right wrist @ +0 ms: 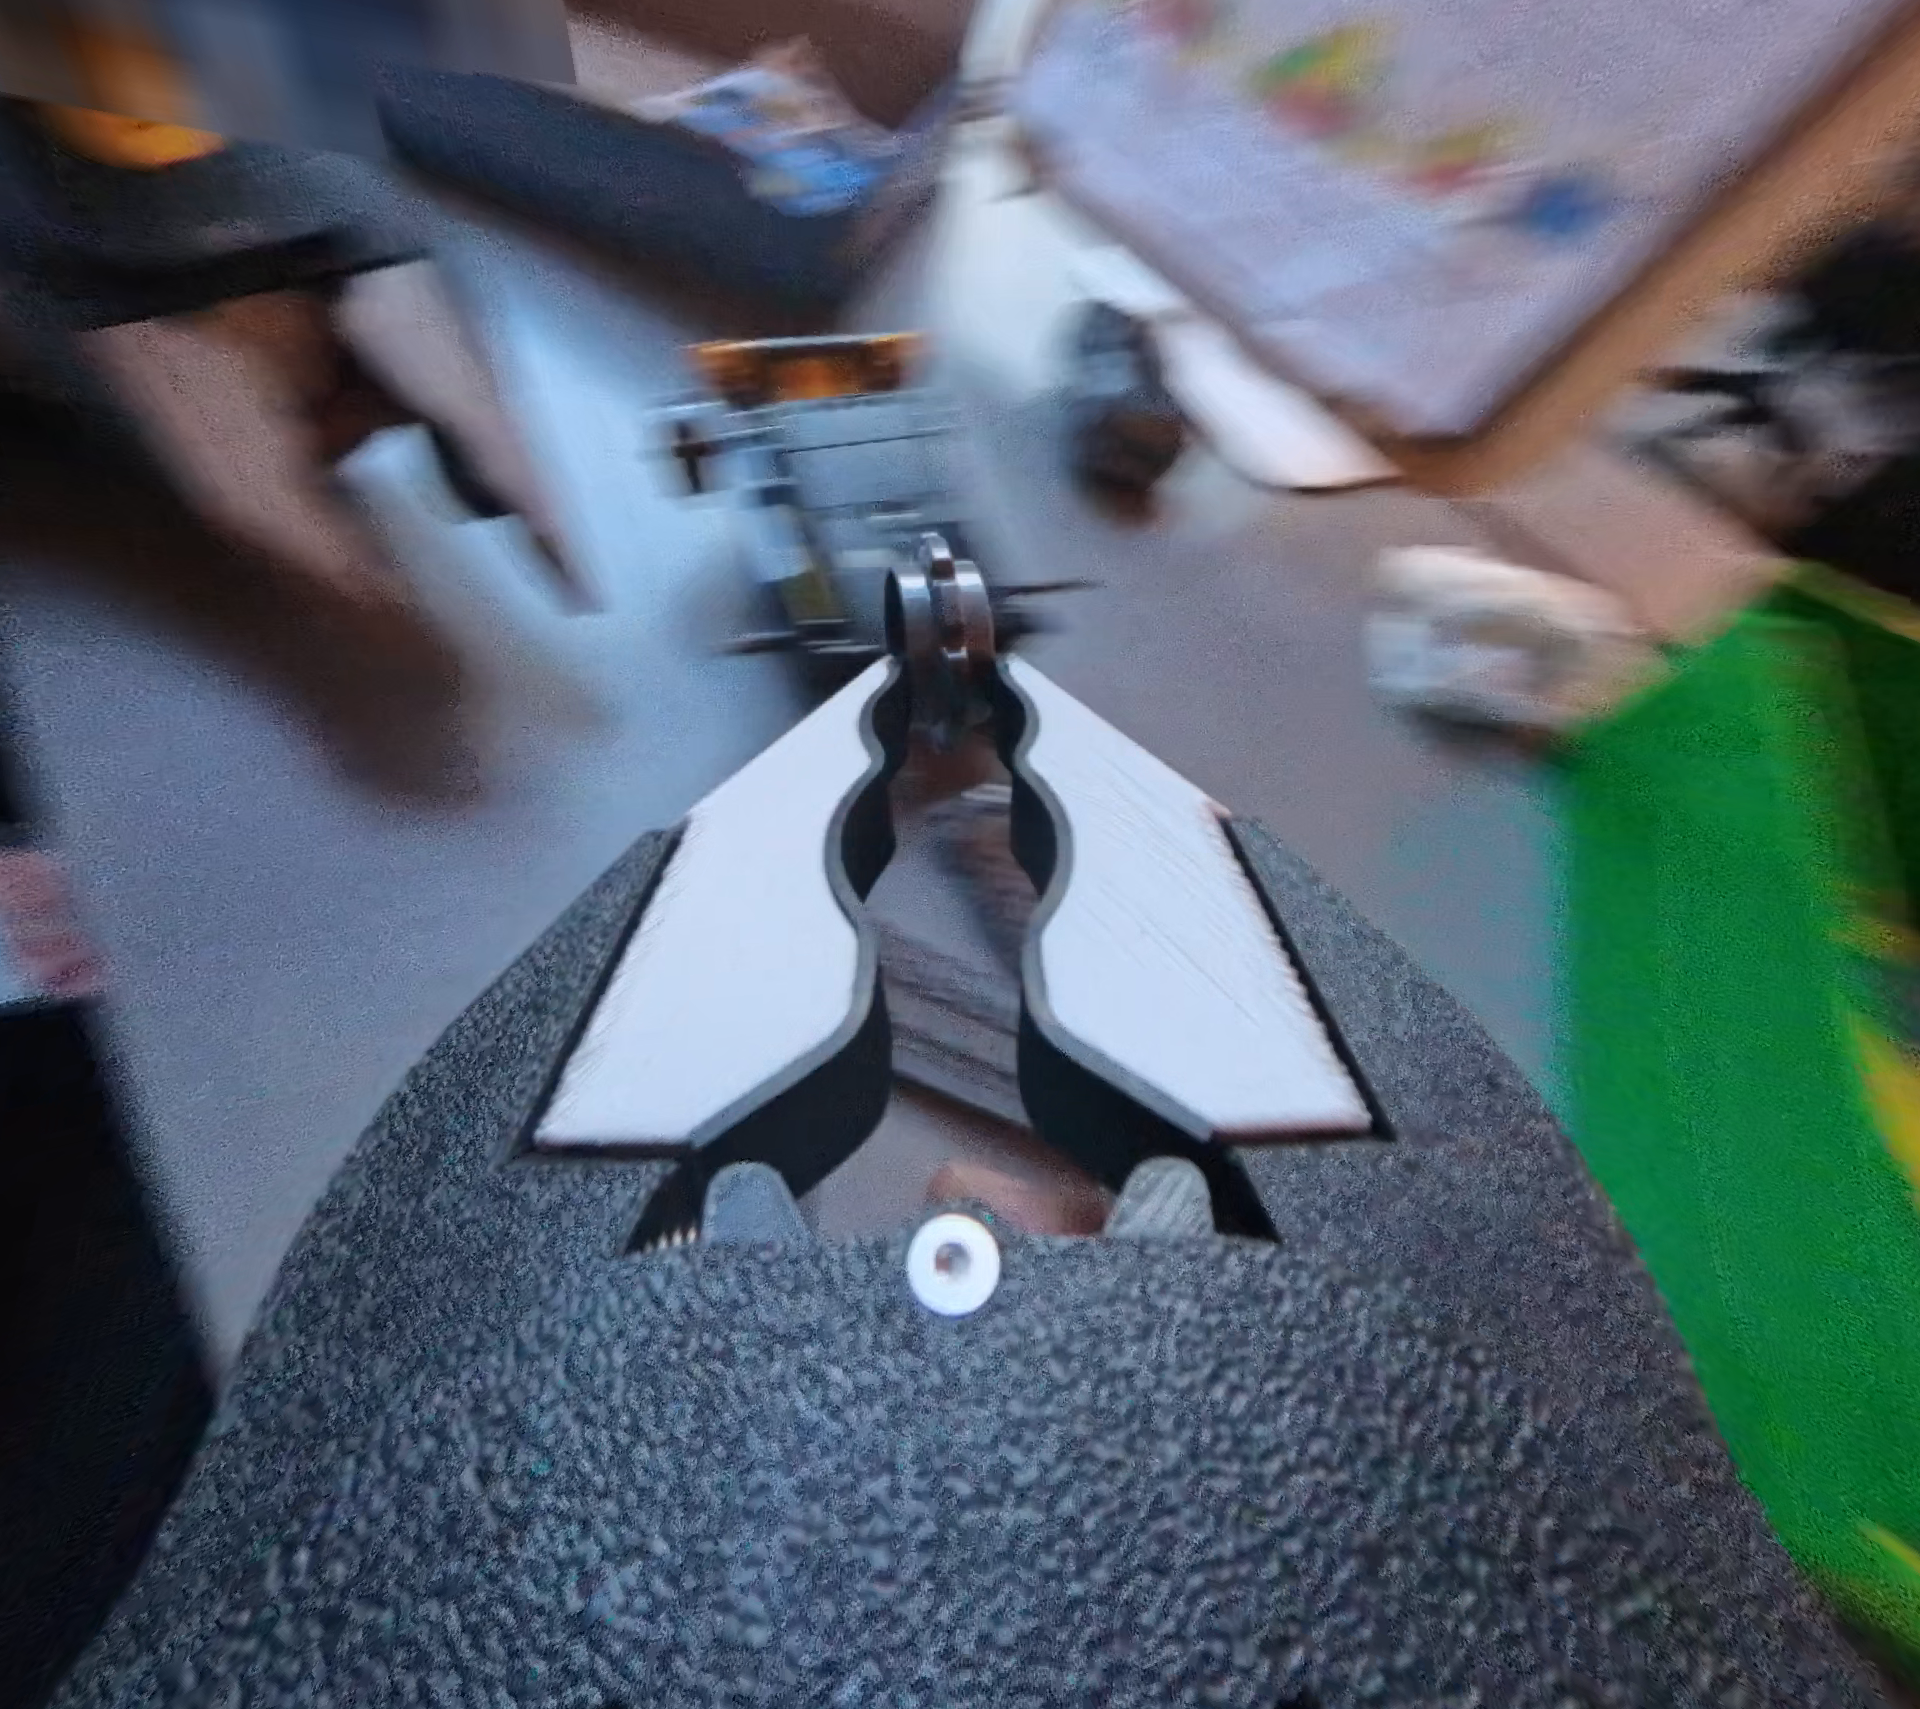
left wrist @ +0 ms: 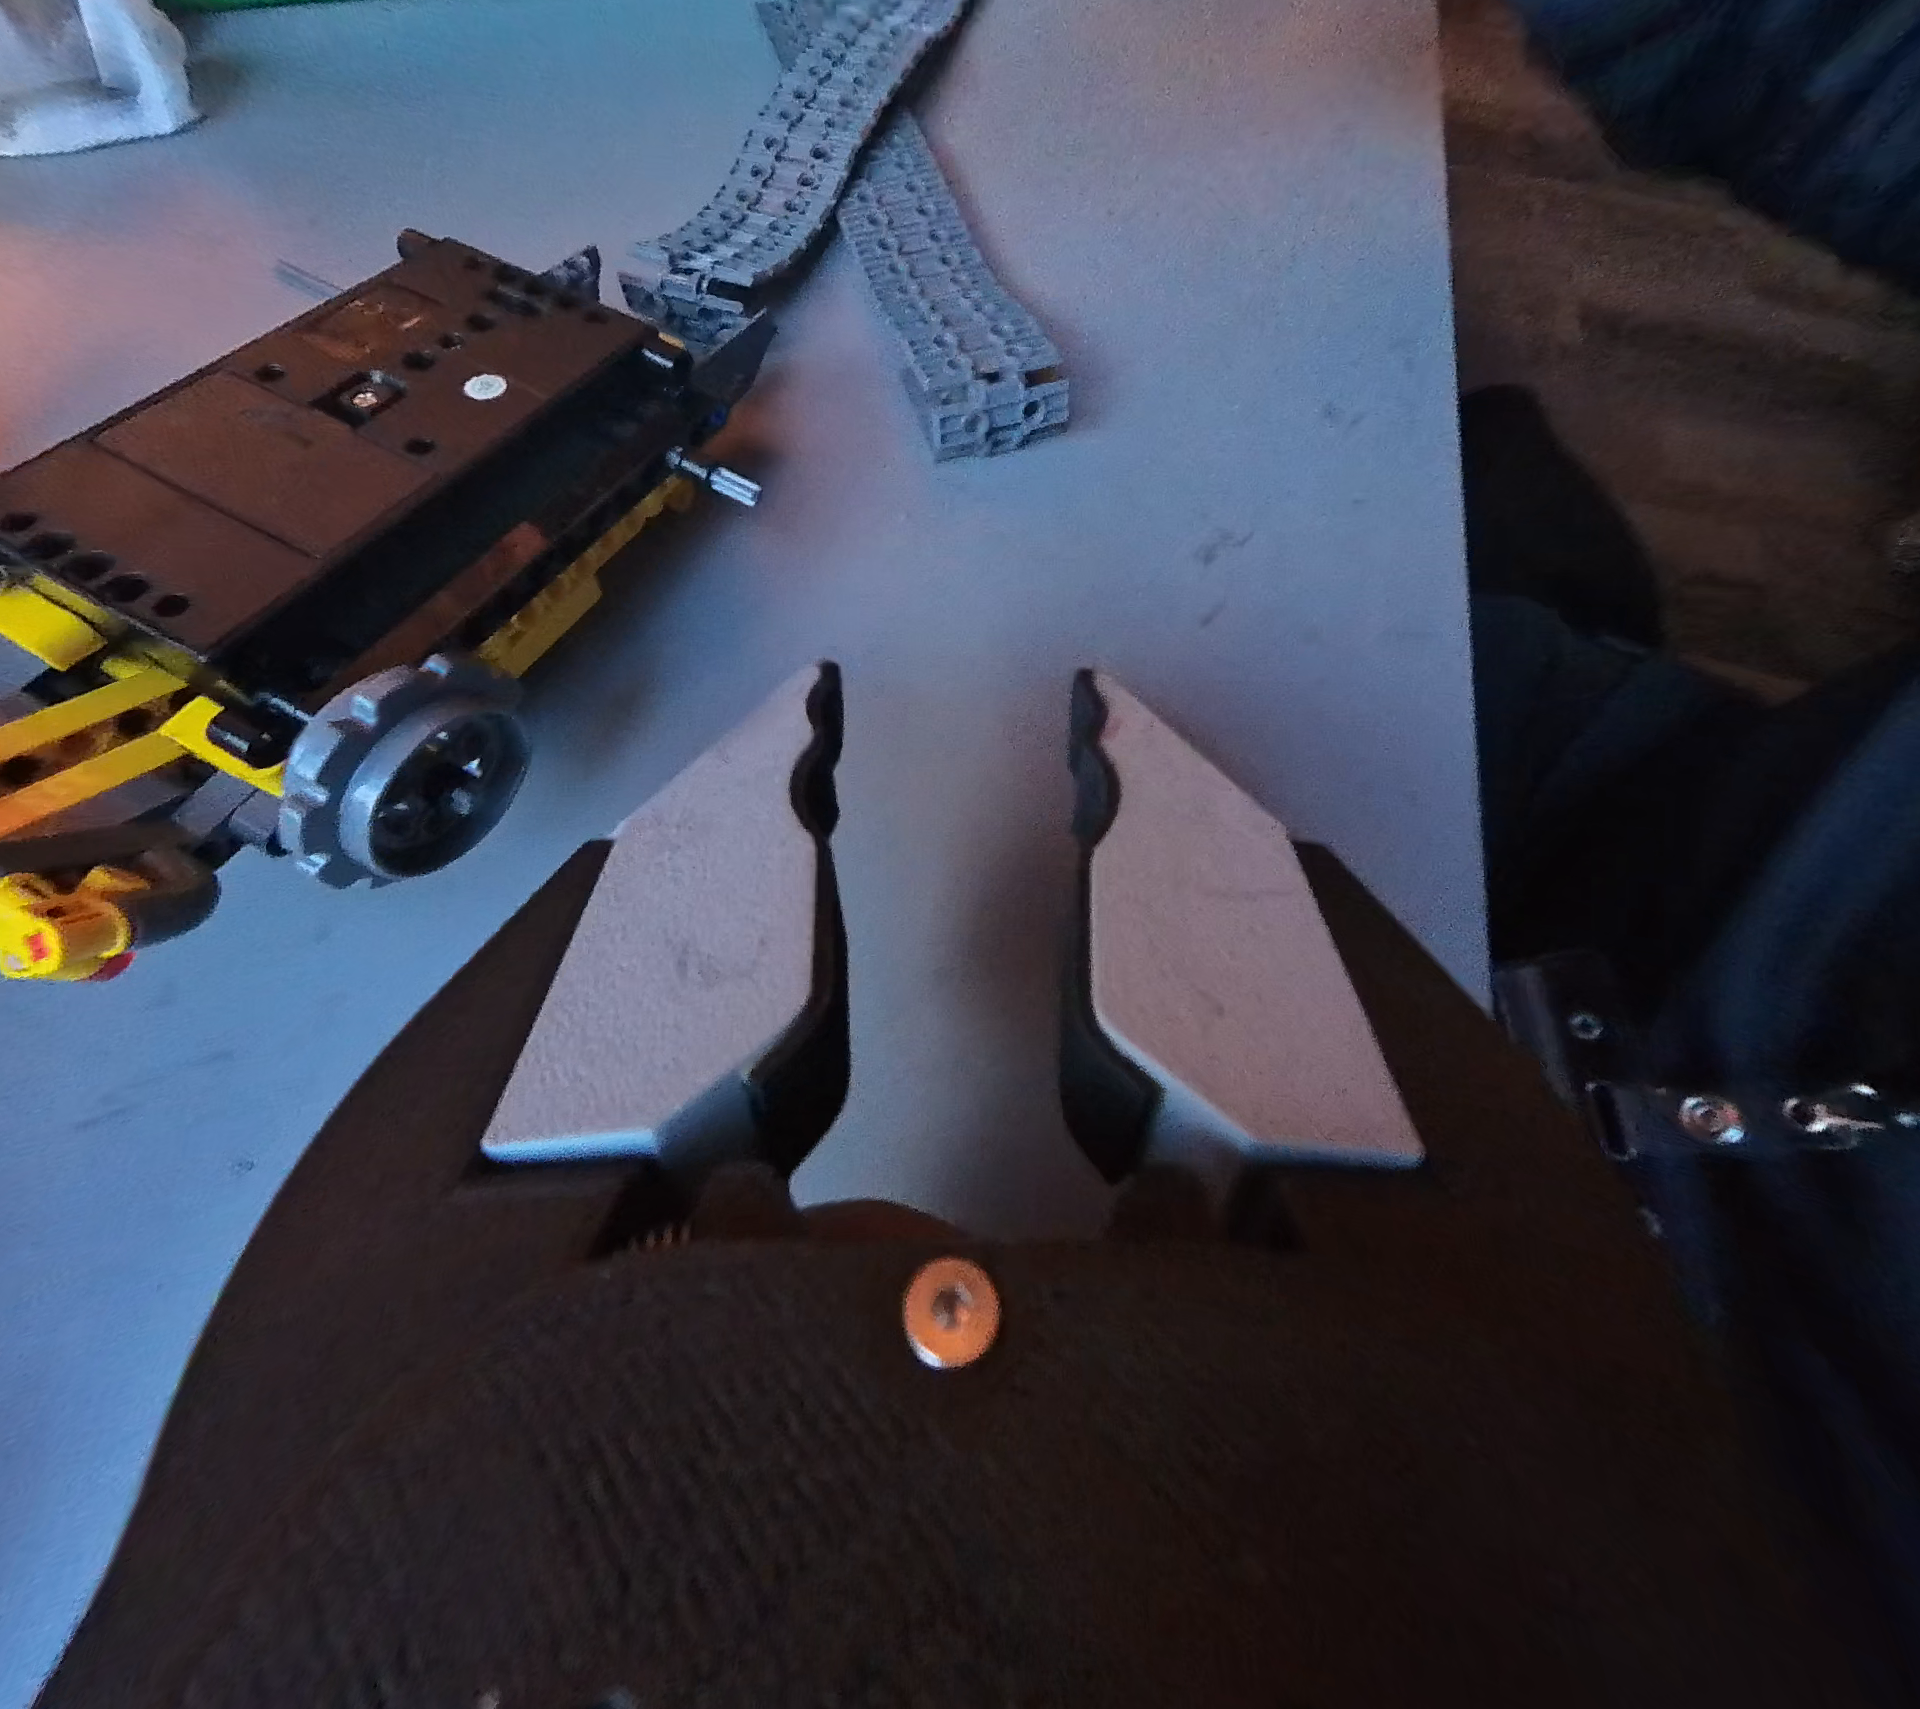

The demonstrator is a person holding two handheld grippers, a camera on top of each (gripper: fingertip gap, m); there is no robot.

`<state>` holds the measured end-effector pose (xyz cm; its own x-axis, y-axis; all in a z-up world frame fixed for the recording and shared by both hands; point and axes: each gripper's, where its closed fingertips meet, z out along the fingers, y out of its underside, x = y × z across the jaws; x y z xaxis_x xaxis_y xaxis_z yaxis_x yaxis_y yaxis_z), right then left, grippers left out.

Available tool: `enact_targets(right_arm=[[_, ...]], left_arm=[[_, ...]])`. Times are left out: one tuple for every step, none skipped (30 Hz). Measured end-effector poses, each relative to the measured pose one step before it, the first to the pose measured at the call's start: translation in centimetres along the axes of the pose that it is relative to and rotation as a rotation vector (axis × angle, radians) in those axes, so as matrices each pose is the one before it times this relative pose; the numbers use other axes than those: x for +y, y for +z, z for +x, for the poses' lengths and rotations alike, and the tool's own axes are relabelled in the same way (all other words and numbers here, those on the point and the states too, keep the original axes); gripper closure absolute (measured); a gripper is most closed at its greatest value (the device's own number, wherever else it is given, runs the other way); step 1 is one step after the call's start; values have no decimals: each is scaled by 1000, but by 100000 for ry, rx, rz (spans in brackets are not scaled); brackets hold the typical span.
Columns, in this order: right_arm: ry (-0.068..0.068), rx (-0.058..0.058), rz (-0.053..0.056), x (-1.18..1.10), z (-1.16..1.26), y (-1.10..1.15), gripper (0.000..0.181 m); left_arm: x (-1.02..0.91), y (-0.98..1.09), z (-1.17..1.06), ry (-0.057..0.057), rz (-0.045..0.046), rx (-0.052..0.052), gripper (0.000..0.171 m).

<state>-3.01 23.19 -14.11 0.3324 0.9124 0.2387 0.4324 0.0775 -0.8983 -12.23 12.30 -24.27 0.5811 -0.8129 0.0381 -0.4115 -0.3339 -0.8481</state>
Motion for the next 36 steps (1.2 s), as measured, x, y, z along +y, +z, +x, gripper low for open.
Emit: enact_targets(right_arm=[[-12,13019,669,-608,4412,-2077,169],[955,11592,-915,-231,4554,-1327,169],[1650,9051,-2850,253,4235,-407,169],[1634,4901,-4525,703,3405,487,169],[864,1558,-6388,1159,2494,1111,169],[565,1682,-7912,1446,2039,1359,167],[94,1674,-7515,1357,1475,1316,161],[-675,468,-5986,1094,777,1061,159],[-290,907,-4279,767,414,644,159],[496,1090,-2145,418,111,196,158],[1287,-203,12,94,-325,-211,156],[2194,-1012,1994,-156,-671,-523,154],[2607,-2090,4121,-385,-1124,-766,153],[2417,-4587,5619,-505,-1836,-843,153],[1754,-6692,5264,-332,-2464,-679,153],[1128,-7144,3774,33,-2743,-324,154],[1216,-7624,2338,437,-2880,106,154],[1616,-8332,757,792,-2950,509,154],[1480,-7266,-509,1024,-2659,839,153],[75,-4773,-635,1031,-2115,995,153],[-1881,-3034,-767,938,-1755,1000,153],[-2848,-2443,-1083,756,-1525,938,154],[-2843,-2580,-504,440,-1422,837,154],[-2787,-3243,337,77,-1400,725,154],[-2961,-2984,28,-71,-1225,666,154],[-3065,-1740,-1048,-49,-867,641,154],[-3255,-858,-1630,-40,-572,630,154],[-3546,-685,-1328,-94,-444,625,154],[-3599,-828,-924,-153,-373,604,154],[-3682,-748,-825,-160,-266,600,154],[-4270,-535,-525,-192,-120,569,154],[-4907,-182,-47,-264,130,499,155],[-4308,472,9,-326,508,405,158],[-2436,704,47,-410,859,330,160],[-522,775,799,-549,1145,268,160],[696,752,1341,-554,1314,232,160]], left_arm=[[30,-52,-250,945,17,-1796,127],[-84,-78,-277,1504,738,-2030,128],[-164,-62,-235,1900,1163,-1876,130],[-128,-2,-171,1871,832,-1652,130],[-38,86,-10,1683,-36,-668,128],[85,161,153,1538,-925,568,128],[200,205,183,977,-1771,995,133],[240,194,90,141,-1954,673,139],[156,115,-65,-361,-1282,-321,141],[11,11,-129,-234,-56,-931,141],[-122,-113,-210,-277,1102,-1474,141],[-218,-207,-210,-333,1961,-1486,141],[-257,-244,-164,-303,2276,-1143,142],[-256,-236,-134,-373,2258,-780,143],[-192,-175,-41,-468,1698,50,144],[-98,-83,52,-524,833,909,145],[-15,-16,72,-566,121,1191,145],[28,34,82,-429,-253,1171,145],[24,42,78,-80,-302,880,144],[8,24,35,294,-111,223,144],[1,15,-10,403,-23,-314,144],[-11,-16,6,393,26,-226,144],[-63,-68,-27,322,579,-529,143],[-163,-169,-165,257,1408,-1341,142],[-135,-272,-456,821,1609,-2768,142],[26,-364,-862,1535,906,-4560,142],[171,-409,-1166,2176,199,-5702,142],[260,-385,-1291,2626,-234,-5469,142],[310,-329,-1271,2703,-907,-4504,143],[196,-326,-918,2886,-1227,-1576,150],[-115,-304,-994,2355,-577,-1665,147],[-472,-307,-1262,2404,181,-2655,132],[-660,-260,-975,2976,-343,483,127],[-839,-183,-616,1784,-349,3744,126],[-880,-33,-639,-194,-468,3658,125],[-659,198,-573,-1023,-1512,3485,120]])
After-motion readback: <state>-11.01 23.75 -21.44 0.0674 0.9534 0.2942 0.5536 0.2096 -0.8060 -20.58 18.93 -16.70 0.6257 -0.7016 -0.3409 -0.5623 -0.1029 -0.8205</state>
